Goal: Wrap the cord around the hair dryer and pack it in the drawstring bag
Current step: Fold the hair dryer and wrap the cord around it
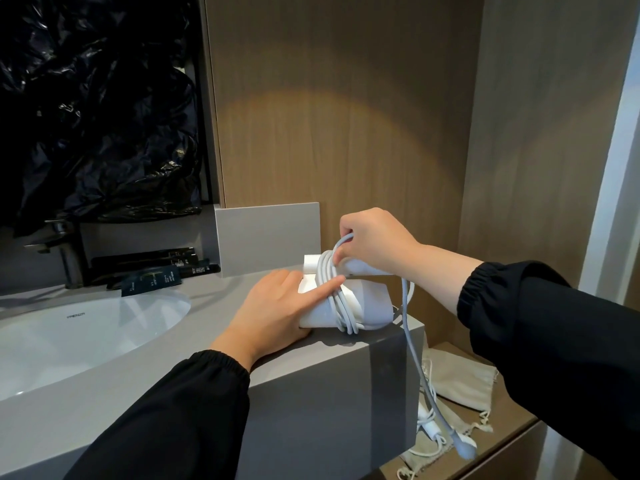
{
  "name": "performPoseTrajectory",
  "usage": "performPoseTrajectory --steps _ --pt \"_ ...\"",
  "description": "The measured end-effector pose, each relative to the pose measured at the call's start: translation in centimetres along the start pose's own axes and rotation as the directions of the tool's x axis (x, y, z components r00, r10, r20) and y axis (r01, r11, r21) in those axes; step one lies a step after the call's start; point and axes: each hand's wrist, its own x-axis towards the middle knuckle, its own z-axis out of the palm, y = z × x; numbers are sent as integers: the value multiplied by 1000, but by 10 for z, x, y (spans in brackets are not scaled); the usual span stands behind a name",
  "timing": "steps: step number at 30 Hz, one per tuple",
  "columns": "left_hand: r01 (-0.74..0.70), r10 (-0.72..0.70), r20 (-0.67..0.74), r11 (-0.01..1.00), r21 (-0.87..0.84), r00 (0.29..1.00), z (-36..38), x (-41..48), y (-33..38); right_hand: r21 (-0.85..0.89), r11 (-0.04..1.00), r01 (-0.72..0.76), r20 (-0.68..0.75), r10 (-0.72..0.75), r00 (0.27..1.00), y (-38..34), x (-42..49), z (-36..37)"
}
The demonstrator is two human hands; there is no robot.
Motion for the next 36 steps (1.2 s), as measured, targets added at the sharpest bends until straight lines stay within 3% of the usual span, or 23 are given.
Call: performPoseTrajectory --steps 6,11,15,18,22,25,27,32,36 --pt "-17 17 -16 1000 -3 1000 -2 1 1 -81 993 81 59 -76 995 -2 -1 -4" --pt "20 -20 -18 1000 3 1000 -4 0 3 219 974 -53 212 5 977 11 7 -13" --pt "13 -13 -15 1000 25 1000 -6 0 4 434 861 -266 418 69 906 31 10 -22" --pt "5 -4 -30 999 41 1000 -6 0 3 511 797 -323 442 79 893 41 10 -19" --pt "-2 3 -35 999 36 999 -6 0 3 412 868 -276 277 170 946 43 11 -11" --pt "-2 2 -26 999 33 1000 -5 -1 2 259 911 -320 222 266 938 51 13 -8" --pt "0 1 -24 1000 30 1000 -4 -1 2 205 908 -365 282 302 911 57 11 -9" --pt "-7 8 -19 999 33 1000 -2 -2 1 436 766 -472 432 283 857 69 2 -10" --pt "7 -6 -21 1000 26 1000 -2 -2 1 465 718 -518 538 236 809 71 -4 -5"
